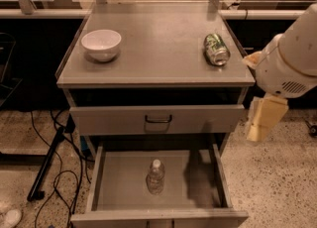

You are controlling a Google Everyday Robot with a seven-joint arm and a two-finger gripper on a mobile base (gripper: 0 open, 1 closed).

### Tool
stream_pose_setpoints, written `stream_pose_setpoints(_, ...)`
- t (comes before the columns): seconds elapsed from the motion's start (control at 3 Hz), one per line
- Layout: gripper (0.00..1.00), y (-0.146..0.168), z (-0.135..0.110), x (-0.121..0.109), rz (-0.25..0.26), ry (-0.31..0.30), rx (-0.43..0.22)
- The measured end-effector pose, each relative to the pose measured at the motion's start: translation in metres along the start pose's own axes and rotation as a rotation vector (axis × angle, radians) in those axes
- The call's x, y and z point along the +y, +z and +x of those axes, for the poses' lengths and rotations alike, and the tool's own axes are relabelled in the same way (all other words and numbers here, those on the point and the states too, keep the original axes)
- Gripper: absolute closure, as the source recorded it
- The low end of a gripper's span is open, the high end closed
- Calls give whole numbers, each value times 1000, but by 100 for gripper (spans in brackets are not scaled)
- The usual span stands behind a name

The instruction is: Pick water bottle from middle drawer and place on counter

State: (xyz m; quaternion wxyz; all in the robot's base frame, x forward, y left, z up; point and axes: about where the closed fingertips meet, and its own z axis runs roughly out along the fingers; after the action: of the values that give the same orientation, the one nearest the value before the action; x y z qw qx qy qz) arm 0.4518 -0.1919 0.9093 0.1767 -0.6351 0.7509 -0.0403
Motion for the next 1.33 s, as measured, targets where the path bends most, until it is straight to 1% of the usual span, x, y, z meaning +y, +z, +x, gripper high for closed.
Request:
stream_pose_setpoints(0.33,0,32,5,4,-31,-12,-8)
stream_pose_setpoints(0.67,0,61,10,7,-65,11,19)
stream_pose_setpoints(1.0,0,62,10,8,-66,15,20)
stream_pose_setpoints(1.33,0,73,9,16,-98,24,2)
